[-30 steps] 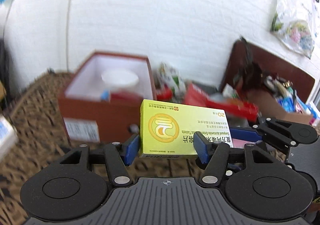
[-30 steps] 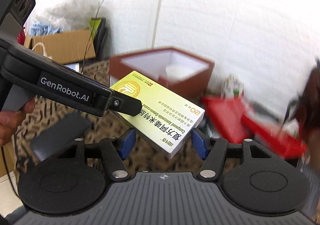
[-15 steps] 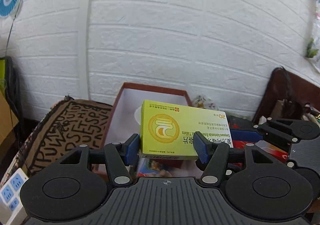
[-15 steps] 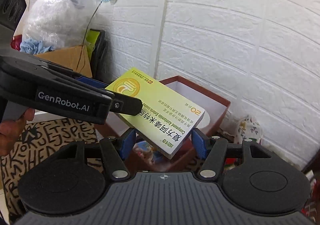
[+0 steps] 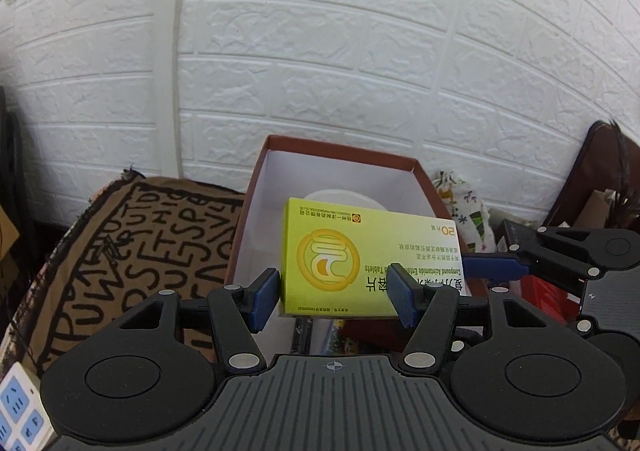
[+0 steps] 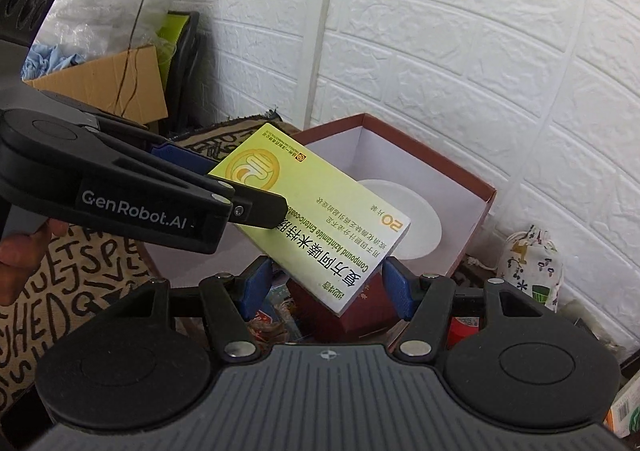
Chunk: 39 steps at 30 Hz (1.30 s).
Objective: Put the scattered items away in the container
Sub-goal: 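Carry the yellow medicine box into the brown shoebox and open the left gripper, then move the left gripper toward the black product box beside the cardboard box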
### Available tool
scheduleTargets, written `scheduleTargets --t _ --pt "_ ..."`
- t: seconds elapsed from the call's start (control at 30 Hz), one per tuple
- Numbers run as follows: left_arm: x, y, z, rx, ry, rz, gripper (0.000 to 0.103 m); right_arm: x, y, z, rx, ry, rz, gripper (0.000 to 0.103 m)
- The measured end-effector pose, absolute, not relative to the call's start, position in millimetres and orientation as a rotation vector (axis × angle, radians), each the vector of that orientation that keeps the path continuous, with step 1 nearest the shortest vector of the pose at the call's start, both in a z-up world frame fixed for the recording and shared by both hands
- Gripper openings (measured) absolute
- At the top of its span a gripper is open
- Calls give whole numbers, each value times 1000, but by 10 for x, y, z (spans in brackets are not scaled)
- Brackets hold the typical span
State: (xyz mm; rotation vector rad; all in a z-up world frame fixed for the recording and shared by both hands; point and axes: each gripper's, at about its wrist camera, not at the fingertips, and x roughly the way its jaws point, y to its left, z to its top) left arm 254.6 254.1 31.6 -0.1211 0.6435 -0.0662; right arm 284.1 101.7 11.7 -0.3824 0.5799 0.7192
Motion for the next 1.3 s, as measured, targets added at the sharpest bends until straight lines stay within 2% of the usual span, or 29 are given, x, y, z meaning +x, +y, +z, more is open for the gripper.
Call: scheduleTargets --t 0.2,0.3,0.33,0.37,0.4,0.57,1.3 --pt "2646 2544 254 -111 659 -78 63 2971 1047 50 -395 606 711 66" --pt "2650 2548 243 -111 653 -76 79 3006 1079 13 -418 621 712 69" --pt "2626 2550 248 -118 642 -80 94 3005 1093 4 -425 623 718 77" --pt "2588 2549 257 -125 625 -78 103 2989 1099 6 -426 614 721 83" --pt "2538 2546 273 -130 601 -71 103 2959 1097 18 -424 594 720 92" --pt "2373 2467 359 -94 558 -89 103 2792 1099 81 -482 504 711 100" --pt "1815 1978 629 -97 559 -104 103 2275 629 360 -448 446 659 102"
